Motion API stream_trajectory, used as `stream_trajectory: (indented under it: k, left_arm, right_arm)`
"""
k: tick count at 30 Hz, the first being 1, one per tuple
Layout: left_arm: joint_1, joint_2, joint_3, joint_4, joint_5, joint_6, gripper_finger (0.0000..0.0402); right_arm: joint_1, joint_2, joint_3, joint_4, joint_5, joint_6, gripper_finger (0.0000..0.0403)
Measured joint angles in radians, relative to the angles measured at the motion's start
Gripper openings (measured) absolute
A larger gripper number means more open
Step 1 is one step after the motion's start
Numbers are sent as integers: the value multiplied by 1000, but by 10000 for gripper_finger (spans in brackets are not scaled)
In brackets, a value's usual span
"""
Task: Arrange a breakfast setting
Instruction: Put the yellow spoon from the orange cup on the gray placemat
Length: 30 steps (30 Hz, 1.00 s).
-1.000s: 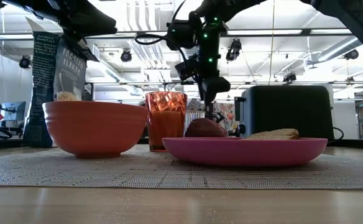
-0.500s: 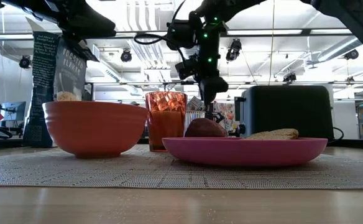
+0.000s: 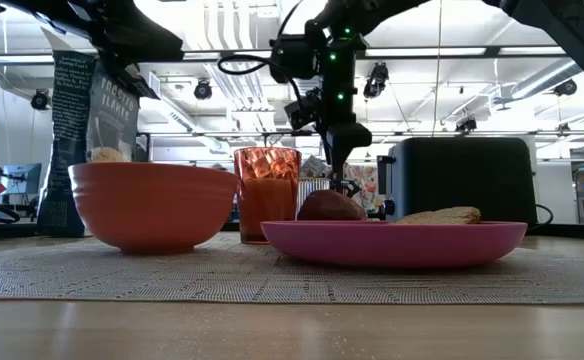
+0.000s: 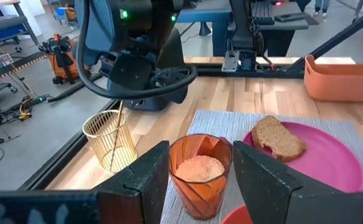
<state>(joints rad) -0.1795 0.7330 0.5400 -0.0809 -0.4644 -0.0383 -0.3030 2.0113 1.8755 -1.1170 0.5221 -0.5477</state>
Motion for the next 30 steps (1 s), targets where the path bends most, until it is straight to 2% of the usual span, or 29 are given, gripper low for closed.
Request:
stream_trajectory:
  k: [9, 16, 23, 30]
  left_arm:
    - [0, -59, 0, -52, -1, 0, 160]
    - [0, -97, 0, -105, -25, 0, 160]
    - [0, -117, 0, -119, -44, 4, 160]
    - [0, -118, 0, -122, -45, 4, 160]
  right_arm:
    - [-9, 28, 0, 1, -6, -12, 160]
    - [-10, 64, 0, 11, 5, -83, 160]
    - [-10, 73, 1, 32, 88, -148, 159]
    - [-12, 73, 2, 34, 91, -162, 124]
